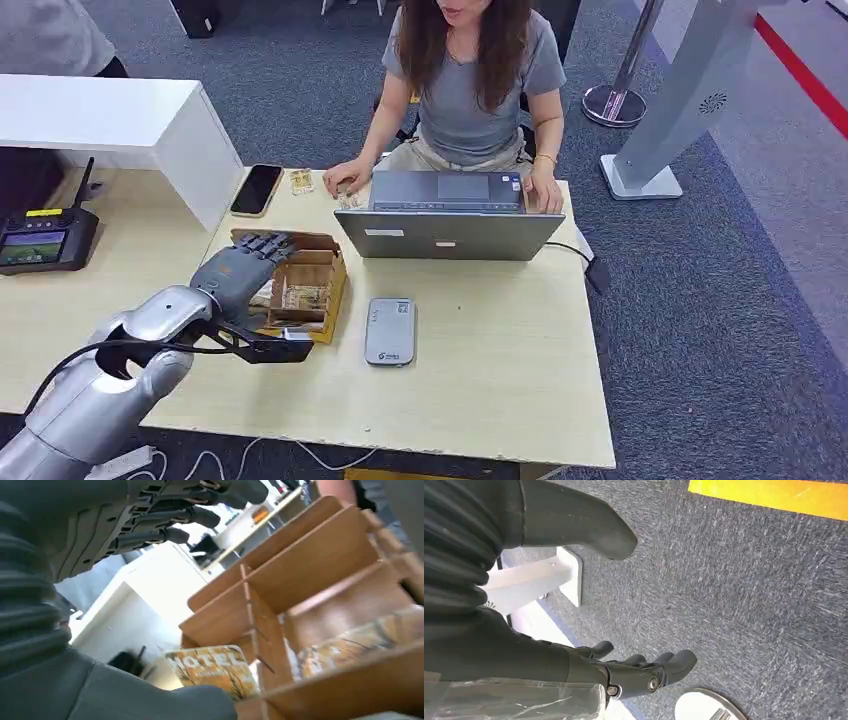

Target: Pass the card to the sensor for recognition and then transmit it.

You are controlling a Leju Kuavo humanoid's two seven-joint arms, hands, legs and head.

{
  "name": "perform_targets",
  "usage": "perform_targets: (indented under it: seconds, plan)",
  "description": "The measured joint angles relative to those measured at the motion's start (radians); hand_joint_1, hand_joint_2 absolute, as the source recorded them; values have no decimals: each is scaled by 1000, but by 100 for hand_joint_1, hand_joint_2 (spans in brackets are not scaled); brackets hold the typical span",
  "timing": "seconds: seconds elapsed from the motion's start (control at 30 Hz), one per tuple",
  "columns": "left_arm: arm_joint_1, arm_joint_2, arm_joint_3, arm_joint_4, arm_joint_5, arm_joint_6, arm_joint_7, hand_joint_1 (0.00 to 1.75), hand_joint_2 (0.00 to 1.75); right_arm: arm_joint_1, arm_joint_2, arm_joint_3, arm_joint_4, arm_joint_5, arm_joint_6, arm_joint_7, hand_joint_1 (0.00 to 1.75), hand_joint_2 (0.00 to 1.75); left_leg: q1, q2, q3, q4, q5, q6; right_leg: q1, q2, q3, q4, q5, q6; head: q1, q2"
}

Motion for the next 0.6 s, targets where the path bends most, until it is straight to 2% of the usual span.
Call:
perform_targets:
  seconds: [0.17,0.43,0.6]
  plan:
    - [-15,34,-22,-13,62,-18,-16,0,175,0,-2,-11,0,2,0,-2,0,175,0,0,0,0,0,0,0,0,0,0,0,0,0,0]
    - [-48,70,-52,-24,88,-33,-16,0,175,0,-5,-15,0,2,-2,-6,0,175,0,0,0,0,0,0,0,0,0,0,0,0,0,0]
    - [-92,110,-94,-34,112,-61,-3,0,175,1,-7,-25,0,2,-3,-9,0,175,0,0,0,0,0,0,0,0,0,0,0,0,0,0]
